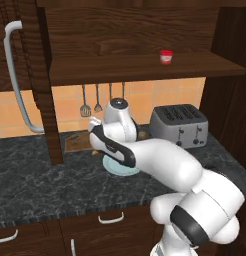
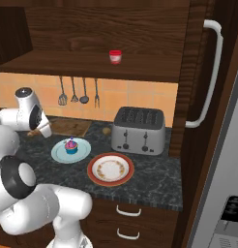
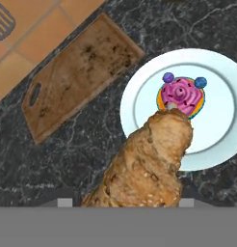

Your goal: From the different types of pastries on the counter, select a croissant and place it on the cutting board. Then retrieve a jar of jam from the cabinet and place it alongside the croissant on the cutting board.

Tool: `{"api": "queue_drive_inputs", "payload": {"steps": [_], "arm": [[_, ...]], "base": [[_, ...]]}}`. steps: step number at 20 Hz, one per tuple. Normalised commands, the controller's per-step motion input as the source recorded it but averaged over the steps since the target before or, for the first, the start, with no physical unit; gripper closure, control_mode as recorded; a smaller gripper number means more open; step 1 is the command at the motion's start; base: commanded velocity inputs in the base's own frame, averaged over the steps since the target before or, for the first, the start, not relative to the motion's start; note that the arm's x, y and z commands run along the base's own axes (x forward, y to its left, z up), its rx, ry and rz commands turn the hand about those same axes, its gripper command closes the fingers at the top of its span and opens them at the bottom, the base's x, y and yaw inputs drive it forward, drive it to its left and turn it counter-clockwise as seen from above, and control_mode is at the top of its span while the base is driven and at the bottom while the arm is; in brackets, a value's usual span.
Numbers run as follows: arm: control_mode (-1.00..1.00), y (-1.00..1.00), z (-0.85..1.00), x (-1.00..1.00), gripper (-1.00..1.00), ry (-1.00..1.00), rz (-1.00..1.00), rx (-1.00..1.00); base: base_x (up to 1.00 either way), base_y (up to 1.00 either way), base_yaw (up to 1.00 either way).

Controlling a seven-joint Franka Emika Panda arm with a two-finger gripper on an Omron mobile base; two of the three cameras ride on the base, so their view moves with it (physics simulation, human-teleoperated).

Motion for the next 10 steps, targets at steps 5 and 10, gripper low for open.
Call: {"api": "queue_drive_inputs", "payload": {"steps": [5, 10], "arm": [[-1.0, 0.15, -0.14, 0.42, 1.0, 0.0, 0.0, -0.01], [-1.0, 0.2, -0.1, 0.49, 1.0, 0.0, 0.0, -0.01]], "base": [[0.0, 0.0, 0.0], [0.0, 0.0, 0.0]]}}
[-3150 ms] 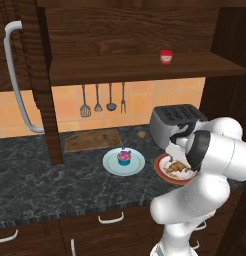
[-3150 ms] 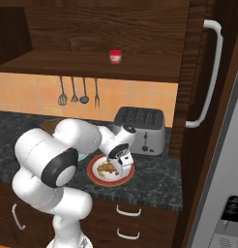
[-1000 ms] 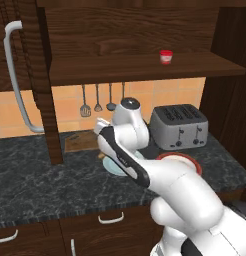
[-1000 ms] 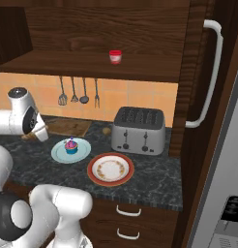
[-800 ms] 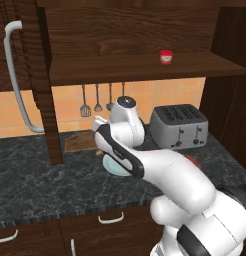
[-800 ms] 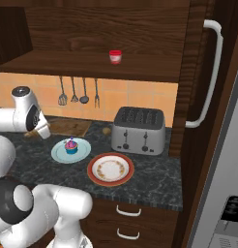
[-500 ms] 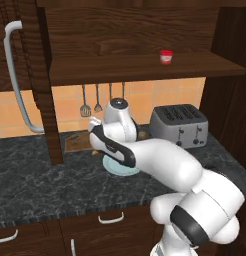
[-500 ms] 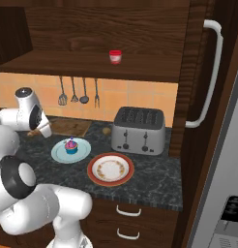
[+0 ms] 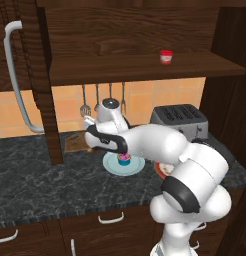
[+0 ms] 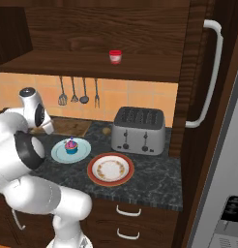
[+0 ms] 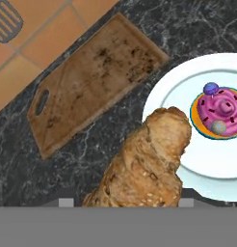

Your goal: From the different types of pastries on the counter, select a croissant and place it on the cutting board. Then retrieve a jar of jam from the cabinet and place it alongside the croissant on the cutting board.

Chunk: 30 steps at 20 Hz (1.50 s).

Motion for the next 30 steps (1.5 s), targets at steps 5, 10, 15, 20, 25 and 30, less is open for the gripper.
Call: {"api": "queue_drive_inputs", "payload": {"steps": [5, 10, 15, 20, 25, 30], "arm": [[-1.0, 0.05, -0.25, 0.47, 1.0, 0.0, 0.0, -0.01], [-1.0, 0.05, -0.26, 0.43, 1.0, 0.0, 0.0, -0.04], [-1.0, 0.16, -0.15, 0.44, 1.0, 0.0, -0.03, -0.03], [-1.0, 0.21, -0.14, 0.41, 1.0, 0.01, -0.07, 0.0], [-1.0, 0.1, -0.11, 0.41, 1.0, 0.03, -0.07, 0.0], [-1.0, 0.01, -0.16, 0.5, 1.0, 0.1, -0.07, 0.0]], "base": [[0.0, 0.0, 0.0], [0.0, 0.0, 0.0], [0.0, 0.0, 0.0], [0.0, 0.0, 0.0], [0.0, 0.0, 0.0], [0.0, 0.0, 0.0]]}}
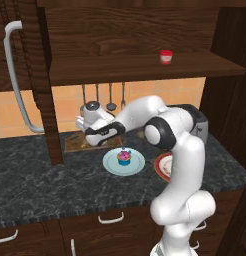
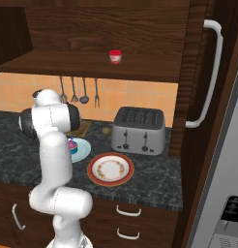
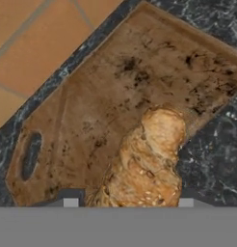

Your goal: From the different types of pastries on the counter, select a croissant and place it on the cutting board. Then retrieve a jar of jam from the cabinet and place it alongside the croissant on the cutting board.

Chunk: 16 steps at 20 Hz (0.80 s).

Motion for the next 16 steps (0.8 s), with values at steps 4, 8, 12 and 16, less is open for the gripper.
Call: {"api": "queue_drive_inputs", "payload": {"steps": [4, 8, 12, 16], "arm": [[-1.0, 0.05, -0.17, 0.56, 1.0, 0.1, -0.05, 0.0], [-1.0, 0.05, -0.24, 0.45, -1.0, 0.06, -0.03, 0.0], [-1.0, 0.02, -0.32, 0.12, -1.0, 0.0, 0.0, 0.0], [-1.0, -0.02, -0.12, 0.0, -1.0, -0.03, 0.0, 0.01]], "base": [[0.0, 0.0, 0.0], [0.0, 0.0, 0.0], [0.0, 0.0, 0.0], [0.0, 0.0, 0.0]]}}
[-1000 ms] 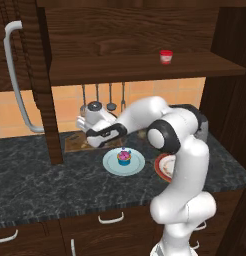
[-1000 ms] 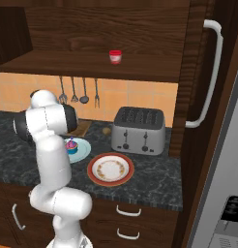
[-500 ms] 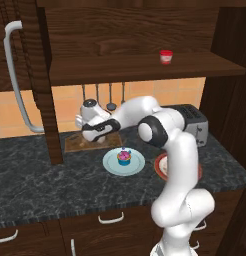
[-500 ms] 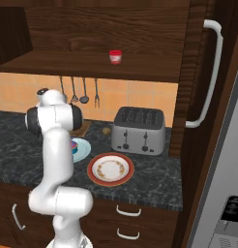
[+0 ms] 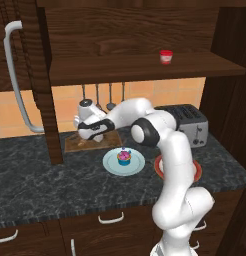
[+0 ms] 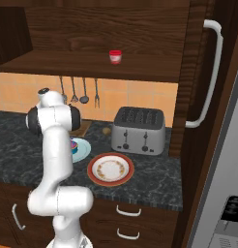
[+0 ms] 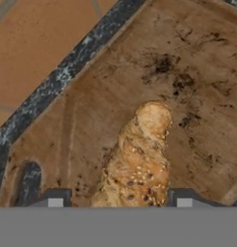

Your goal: From the different types of pastries on the counter, select a croissant and place it on the cutting board. Then retrieve a jar of jam from the cabinet and place it alongside the croissant on the cutting board.

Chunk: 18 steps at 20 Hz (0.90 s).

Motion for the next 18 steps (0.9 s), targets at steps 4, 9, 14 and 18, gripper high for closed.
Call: {"api": "queue_drive_inputs", "payload": {"steps": [4, 9, 14, 18], "arm": [[-1.0, 0.0, 0.04, -0.05, -1.0, 0.0, 0.0, 0.0], [-1.0, 0.0, 0.33, -0.59, -1.0, -0.11, 0.05, 0.0], [-1.0, -0.2, 0.51, -0.97, -1.0, -0.17, 0.07, 0.0], [-1.0, -0.47, 0.6, -0.99, -1.0, -0.12, 0.08, 0.0]], "base": [[0.0, 0.0, 0.0], [0.0, 0.0, 0.0], [0.0, 0.0, 0.0], [0.0, 0.0, 0.0]]}}
